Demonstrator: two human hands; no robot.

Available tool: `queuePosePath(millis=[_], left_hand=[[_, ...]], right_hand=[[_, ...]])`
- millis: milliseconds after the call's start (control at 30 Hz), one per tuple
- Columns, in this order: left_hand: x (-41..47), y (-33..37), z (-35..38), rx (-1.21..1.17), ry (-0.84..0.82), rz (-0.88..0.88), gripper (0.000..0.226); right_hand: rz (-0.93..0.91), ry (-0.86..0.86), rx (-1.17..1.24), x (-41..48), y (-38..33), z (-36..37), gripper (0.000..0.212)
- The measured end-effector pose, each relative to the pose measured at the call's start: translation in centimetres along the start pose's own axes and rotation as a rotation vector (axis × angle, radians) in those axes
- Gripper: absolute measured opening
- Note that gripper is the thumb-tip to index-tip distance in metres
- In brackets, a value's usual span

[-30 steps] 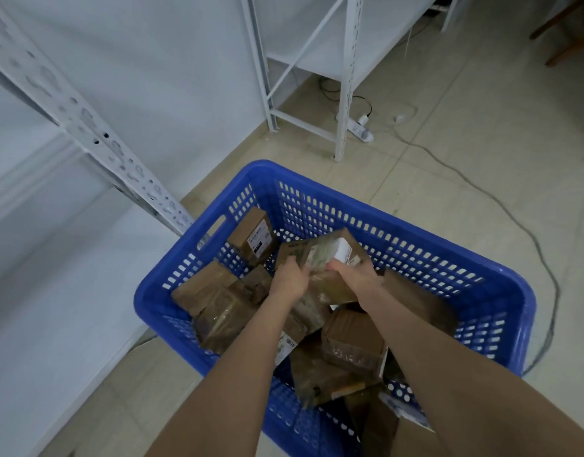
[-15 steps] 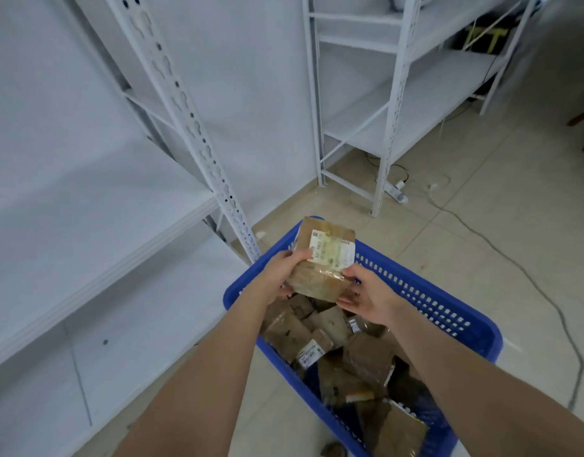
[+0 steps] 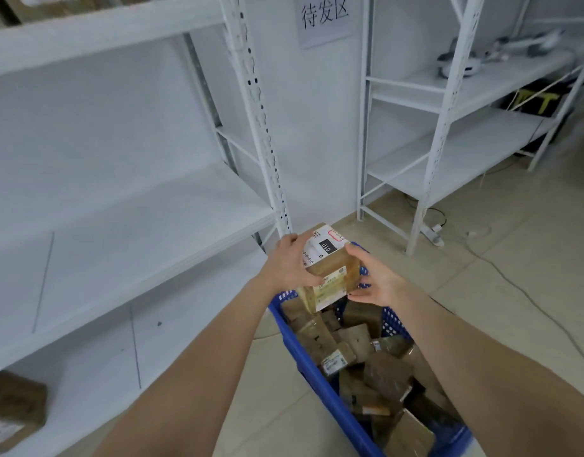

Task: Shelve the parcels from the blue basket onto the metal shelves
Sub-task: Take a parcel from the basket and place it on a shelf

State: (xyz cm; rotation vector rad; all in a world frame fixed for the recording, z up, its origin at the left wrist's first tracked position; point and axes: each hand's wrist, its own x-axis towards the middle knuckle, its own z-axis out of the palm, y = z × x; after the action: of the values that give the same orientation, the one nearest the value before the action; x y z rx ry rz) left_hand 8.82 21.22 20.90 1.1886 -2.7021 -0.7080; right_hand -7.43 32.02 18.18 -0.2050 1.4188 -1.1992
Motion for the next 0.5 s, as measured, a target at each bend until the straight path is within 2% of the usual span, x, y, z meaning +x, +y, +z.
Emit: queuePosePath(millis=[133, 200, 233, 300, 367, 433, 500], left_hand=[[-1.2, -1.1, -2.0, -0.016, 0.004, -0.010, 0.106], [-1.7, -1.7, -2.9, -0.177, 0.083, -0.102, 0.109], [-2.0, -1.7, -3.4, -0.311, 0.150, -0.179, 0.108], [-2.8, -1.8, -4.5, -0.621, 0.248, -0.351, 0.095], [-3.7, -2.3, -5.5, -0.831, 0.224, -0.442, 0.075], [-4.6, -3.7, -6.6, -0.920, 0.254, -0.473, 0.060], [-5.4, -5.8, -8.0, -0.975, 0.304, -0.461, 0.052]], right_hand=[[-0.038, -0.026, 0.142, -1.1, -0.1, 2.5, 0.040], [-0.043, -0.017, 0.236, -1.6, 0.0, 4.1, 0.022], [-0.040, -0.019, 0.283, -1.7, 0.2, 4.9, 0.020], [-0.046, -0.061, 0.343, -1.9, 0.4, 6.8, 0.025], [-0.055, -0.125, 0.364, -1.8, 0.7, 8.9, 0.032], [-0.051, -0.178, 0.253, -1.7, 1.0, 10.7, 0.043], [-0.058, -0.231, 0.049, -1.7, 1.2, 12.3, 0.064]])
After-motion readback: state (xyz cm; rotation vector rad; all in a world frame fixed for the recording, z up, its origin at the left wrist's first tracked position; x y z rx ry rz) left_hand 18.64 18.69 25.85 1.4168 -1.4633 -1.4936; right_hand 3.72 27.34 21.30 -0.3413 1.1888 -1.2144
